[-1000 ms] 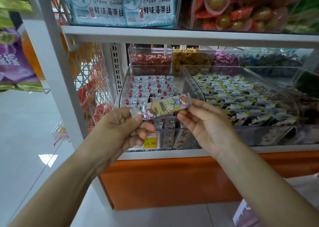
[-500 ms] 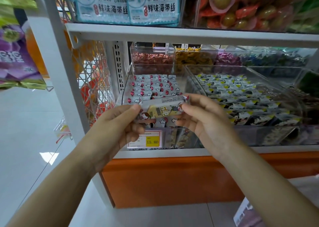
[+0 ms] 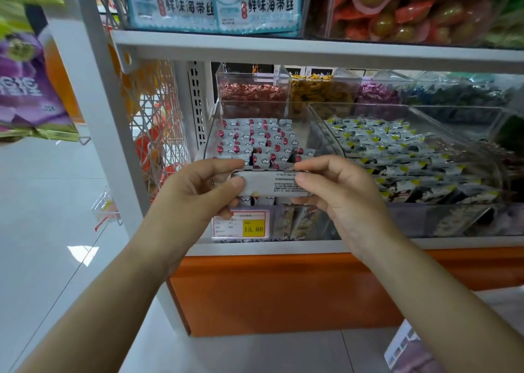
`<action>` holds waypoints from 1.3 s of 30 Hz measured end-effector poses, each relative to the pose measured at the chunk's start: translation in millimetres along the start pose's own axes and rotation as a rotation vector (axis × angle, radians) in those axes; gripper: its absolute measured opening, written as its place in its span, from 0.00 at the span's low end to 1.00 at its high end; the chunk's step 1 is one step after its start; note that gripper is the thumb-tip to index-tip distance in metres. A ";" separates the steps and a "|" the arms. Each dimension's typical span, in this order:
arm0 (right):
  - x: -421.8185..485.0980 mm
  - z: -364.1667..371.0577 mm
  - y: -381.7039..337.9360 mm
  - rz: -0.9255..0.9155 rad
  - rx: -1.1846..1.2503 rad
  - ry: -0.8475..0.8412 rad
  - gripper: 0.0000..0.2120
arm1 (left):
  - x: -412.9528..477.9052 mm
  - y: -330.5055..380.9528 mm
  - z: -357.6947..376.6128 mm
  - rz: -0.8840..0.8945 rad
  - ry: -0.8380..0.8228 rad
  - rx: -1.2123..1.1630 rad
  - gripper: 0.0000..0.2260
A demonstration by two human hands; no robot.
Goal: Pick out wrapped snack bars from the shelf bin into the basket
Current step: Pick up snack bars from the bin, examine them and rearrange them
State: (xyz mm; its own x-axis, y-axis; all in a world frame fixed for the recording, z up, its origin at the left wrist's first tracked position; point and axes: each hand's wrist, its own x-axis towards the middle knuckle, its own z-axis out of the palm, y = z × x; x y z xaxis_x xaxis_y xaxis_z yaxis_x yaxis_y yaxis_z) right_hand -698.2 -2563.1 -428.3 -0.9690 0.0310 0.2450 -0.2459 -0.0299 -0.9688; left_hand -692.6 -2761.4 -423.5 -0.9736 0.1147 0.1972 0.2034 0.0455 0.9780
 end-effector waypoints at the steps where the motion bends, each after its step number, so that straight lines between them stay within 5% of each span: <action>1: -0.1 0.2 -0.4 -0.006 -0.002 0.002 0.07 | -0.2 0.5 0.1 0.008 0.006 0.012 0.17; 11: -5.3 4.2 -3.3 -0.205 -0.273 0.094 0.08 | -5.6 0.3 13.4 0.099 0.043 0.219 0.05; 16: -9.4 9.8 -3.5 -0.247 -0.312 0.043 0.06 | -1.7 0.3 12.5 0.047 0.110 0.184 0.10; 21: -7.7 10.2 -2.8 -0.184 -0.297 0.036 0.08 | -0.5 -2.2 11.2 0.092 0.147 0.231 0.12; 27: -3.5 1.5 -8.3 0.088 -0.046 -0.076 0.08 | -5.3 1.4 12.6 0.225 -0.007 0.411 0.13; 31: 0.3 -3.3 -10.6 0.243 0.072 -0.218 0.08 | 0.1 0.5 5.3 0.157 -0.066 0.317 0.15; 39: 2.9 -7.8 -11.2 0.241 0.086 -0.325 0.12 | 3.4 -1.1 1.3 0.133 -0.119 0.184 0.16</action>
State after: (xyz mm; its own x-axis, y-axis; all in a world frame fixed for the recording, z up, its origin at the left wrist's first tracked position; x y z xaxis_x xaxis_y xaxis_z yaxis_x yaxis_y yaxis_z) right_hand -698.1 -2554.8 -417.1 -0.9523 -0.3041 0.0234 0.0015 -0.0811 -0.9967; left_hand -696.0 -2759.8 -424.0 -0.9201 0.2474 0.3037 0.3552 0.2003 0.9131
